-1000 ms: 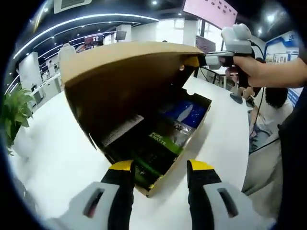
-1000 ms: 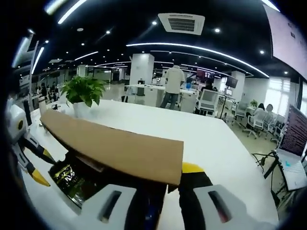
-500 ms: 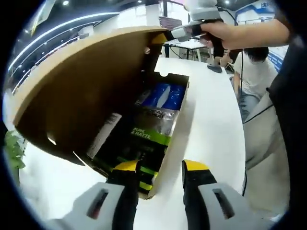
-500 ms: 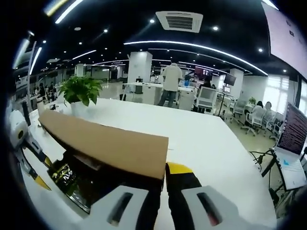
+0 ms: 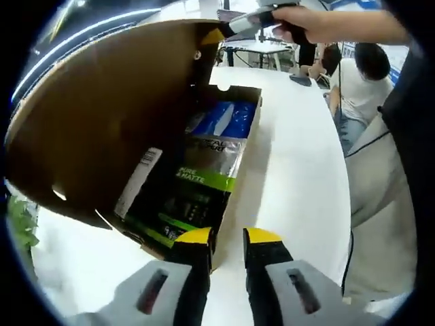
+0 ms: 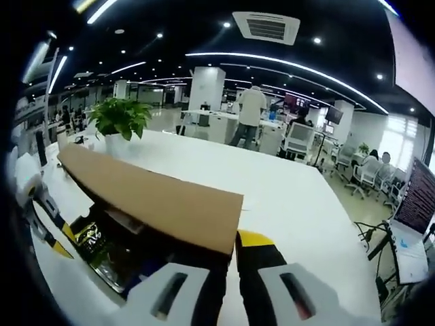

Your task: Operate the shoe box by opening the lid, removing the specified soft item, and placing it in the target area until the item is outside and the box remains undamaged.

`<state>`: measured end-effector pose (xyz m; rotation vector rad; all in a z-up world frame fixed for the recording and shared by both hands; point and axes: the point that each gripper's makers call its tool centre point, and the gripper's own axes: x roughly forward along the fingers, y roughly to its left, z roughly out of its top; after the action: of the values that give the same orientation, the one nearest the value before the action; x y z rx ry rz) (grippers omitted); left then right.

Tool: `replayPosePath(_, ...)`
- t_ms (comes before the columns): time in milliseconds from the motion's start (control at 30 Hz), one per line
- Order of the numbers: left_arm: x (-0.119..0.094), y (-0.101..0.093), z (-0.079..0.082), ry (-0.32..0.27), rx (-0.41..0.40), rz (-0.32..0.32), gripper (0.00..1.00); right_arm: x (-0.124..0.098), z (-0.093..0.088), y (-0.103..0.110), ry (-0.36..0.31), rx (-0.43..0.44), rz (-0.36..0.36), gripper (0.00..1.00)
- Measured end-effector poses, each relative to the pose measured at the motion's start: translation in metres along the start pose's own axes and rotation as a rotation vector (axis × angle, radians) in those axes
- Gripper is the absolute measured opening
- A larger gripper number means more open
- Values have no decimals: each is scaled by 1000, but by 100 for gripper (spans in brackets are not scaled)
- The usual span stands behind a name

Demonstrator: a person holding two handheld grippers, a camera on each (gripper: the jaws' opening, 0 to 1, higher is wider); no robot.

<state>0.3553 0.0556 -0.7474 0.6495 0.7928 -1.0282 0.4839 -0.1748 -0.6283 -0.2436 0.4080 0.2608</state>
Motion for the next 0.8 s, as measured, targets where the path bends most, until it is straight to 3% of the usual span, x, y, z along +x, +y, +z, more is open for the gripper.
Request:
replayPosePath(67,4,0,0,27,-3,-30,10,0,1,-1,4,7,27,0)
replayPosePath(233,5,-6,-6,172,163,-91,7,0,2,1,13,5,53,1)
replayPosePath(300,8,-7,-9,229,130,-140,8,1,2,0,13,-1,54,1)
replayPosePath(400,15,-5,-14,264,127,-168,8,1,3,1,16,2,63,1)
replayPosePath(500,19,-8,-19,270,183,-160,8,1,5,0,13,4,67,1)
replayPosePath(800,22,-6,-20,216,137,-148,8,3,9,-1,3,76,71,1)
